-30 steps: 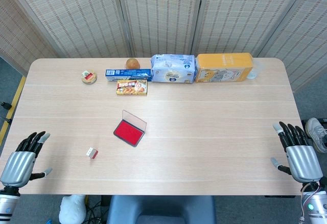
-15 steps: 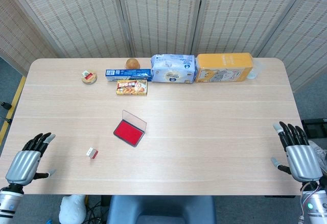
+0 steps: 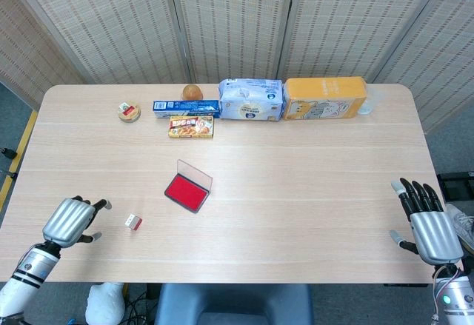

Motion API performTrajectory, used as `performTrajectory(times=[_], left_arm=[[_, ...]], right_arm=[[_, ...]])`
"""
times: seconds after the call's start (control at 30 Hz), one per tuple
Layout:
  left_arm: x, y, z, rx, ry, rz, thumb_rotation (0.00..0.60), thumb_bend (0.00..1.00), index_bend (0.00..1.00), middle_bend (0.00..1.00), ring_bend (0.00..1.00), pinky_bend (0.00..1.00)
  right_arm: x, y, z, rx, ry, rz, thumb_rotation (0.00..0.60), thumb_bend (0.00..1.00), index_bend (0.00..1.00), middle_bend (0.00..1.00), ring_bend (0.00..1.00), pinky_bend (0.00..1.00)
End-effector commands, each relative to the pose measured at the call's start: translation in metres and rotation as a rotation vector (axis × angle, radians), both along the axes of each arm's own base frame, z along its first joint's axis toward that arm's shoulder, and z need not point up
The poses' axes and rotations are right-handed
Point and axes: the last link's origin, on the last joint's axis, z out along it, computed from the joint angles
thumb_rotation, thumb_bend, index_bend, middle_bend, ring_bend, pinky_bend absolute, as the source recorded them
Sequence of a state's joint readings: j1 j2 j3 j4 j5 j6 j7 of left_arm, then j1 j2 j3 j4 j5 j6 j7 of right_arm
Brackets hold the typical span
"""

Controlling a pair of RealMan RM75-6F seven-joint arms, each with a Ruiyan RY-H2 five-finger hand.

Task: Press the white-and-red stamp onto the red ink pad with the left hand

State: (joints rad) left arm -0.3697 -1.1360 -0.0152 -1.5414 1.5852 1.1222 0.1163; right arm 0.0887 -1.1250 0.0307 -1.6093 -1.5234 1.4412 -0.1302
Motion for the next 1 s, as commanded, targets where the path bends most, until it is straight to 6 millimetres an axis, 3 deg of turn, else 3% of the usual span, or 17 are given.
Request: performTrajectory(times=[0.03,0.47,0.67,1.0], left_arm=[[0.014,0.013,-0.012,-0.060,0.048,-0.015,0.600,0.20,0.40,0.84,0.65,0.54],[0.043,0.025,-0.058,-0.199,0.105,0.004,0.600,0.21,0.38,0.84,0.65,0.54],[0.052,0.030,-0.064,-0.216,0.103,0.010,0.600,0.23,0.40,0.84,0.65,0.54],[0.048,0.039,-0.062,-0.215,0.111,0.086,0.600,0.29,0.42,0.84,0.65,0.54]], right_arm=[[0.000,-0.001,0.000,-0.001,0.002,-0.002,0.600,0.20,0.00,0.01,0.03,0.00],[0.001,0.002,0.004,0.001,-0.013,0.010,0.600,0.20,0.00,0.01,0.03,0.00],[0.001,0.004,0.004,0.003,-0.016,0.017,0.600,0.20,0.00,0.01,0.03,0.00],[0.002,0.006,0.007,-0.004,-0.023,0.025,0.600,0.20,0.00,0.01,0.03,0.00]])
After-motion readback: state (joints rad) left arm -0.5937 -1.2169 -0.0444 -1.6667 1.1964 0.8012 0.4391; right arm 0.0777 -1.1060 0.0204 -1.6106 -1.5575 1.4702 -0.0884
